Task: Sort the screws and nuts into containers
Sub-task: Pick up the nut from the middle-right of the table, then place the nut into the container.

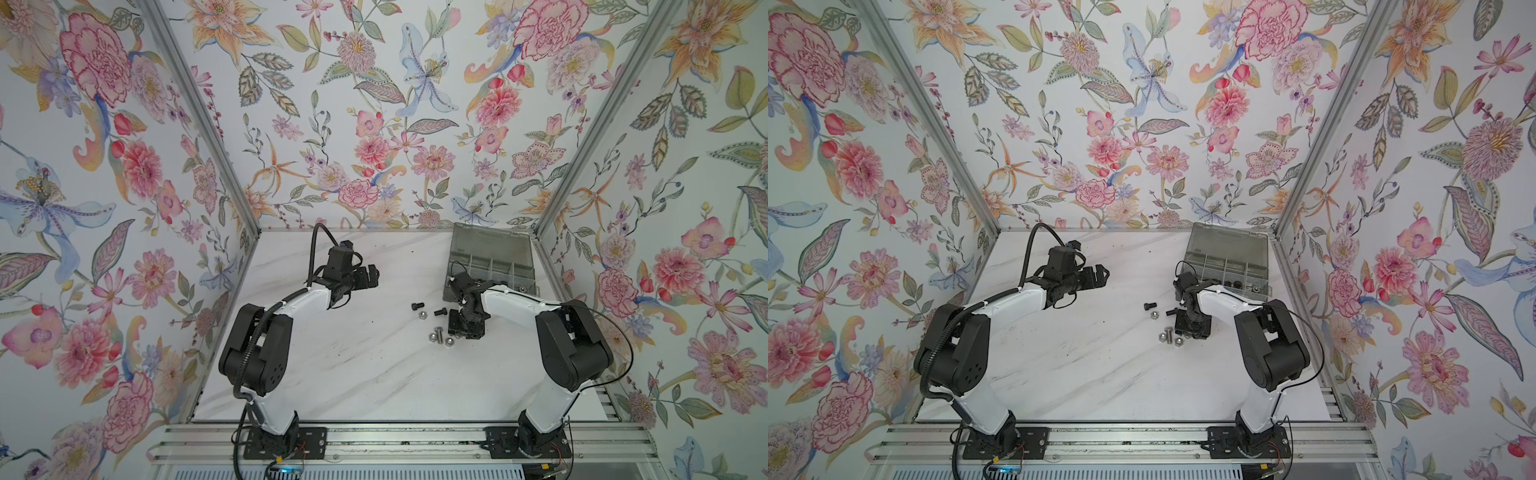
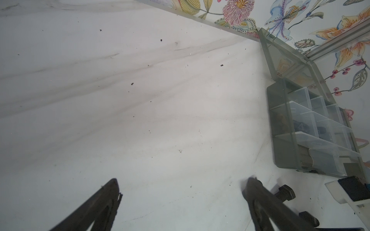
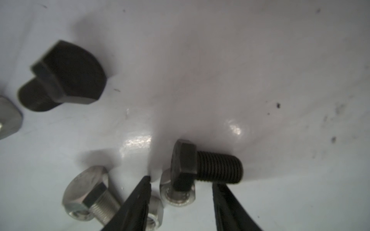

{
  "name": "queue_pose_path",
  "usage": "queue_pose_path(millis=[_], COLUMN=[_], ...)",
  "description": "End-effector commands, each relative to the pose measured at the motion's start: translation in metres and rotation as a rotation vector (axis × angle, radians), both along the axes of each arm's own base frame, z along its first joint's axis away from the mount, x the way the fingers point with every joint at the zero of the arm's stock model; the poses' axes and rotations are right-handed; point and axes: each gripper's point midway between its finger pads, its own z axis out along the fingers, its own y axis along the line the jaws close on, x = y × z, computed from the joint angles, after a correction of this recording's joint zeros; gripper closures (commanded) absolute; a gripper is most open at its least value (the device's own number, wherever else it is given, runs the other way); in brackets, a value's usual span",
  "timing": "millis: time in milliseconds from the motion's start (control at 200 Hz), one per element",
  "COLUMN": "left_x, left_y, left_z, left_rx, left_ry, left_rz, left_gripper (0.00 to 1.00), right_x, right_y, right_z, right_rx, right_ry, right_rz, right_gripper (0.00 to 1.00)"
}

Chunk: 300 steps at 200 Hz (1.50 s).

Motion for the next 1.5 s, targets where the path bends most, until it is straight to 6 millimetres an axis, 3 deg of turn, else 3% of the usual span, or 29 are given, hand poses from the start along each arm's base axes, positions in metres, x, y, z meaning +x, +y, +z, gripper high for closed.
queue_pose_path(millis=[0, 365, 550, 721, 921, 1021, 1111, 1291, 1496], left_x=[0.001, 0.002, 0.002, 0.002, 0.003, 0.003, 0.003, 0.003, 0.003], left_y=[-0.006, -0.006, -0.007, -0.007, -0.008, -0.009, -0.008, -0.008, -0.010], left_z=[0.000, 0.001, 0.001, 0.003, 0.004, 0.004, 0.004, 0.001, 0.002], left_rx=[-0.001, -0.004, -0.005, -0.006, -0.013, -0.015, -0.013, -0.009, -0.016], left_ry=[0.007, 0.004, 0.006, 0.001, -0.004, -0.004, -0.006, 0.002, 0.001], left_rz=[-0.013, -0.014, -0.017, -0.016, -0.017, -0.017, -0.016, -0.017, -0.016], left_gripper=[0.00, 0.01, 0.01, 0.01, 0.01, 0.01, 0.01, 0.00, 0.01], right_x=[-0.002, -0.009, -0.006, 0.007, 0.027, 0.040, 0.056, 0.082, 0.113], right_y=[-0.001, 0.004, 0.004, 0.011, 0.005, -0.019, -0.059, -0.143, -0.204], right_z=[-0.010, -0.017, -0.014, 0.015, 0.065, 0.084, 0.094, 0.105, 0.109], right_rx=[-0.018, -0.036, -0.034, 0.043, 0.172, 0.203, 0.211, 0.150, 0.100], right_ry=[0.018, 0.035, 0.021, -0.062, -0.190, -0.244, -0.283, -0.343, -0.372], right_rz=[0.002, 0.028, 0.040, 0.087, 0.089, 0.025, -0.084, -0.263, -0.360], right_gripper=[0.51, 0.68, 0.85, 0.97, 1.00, 1.00, 1.00, 1.00, 1.00])
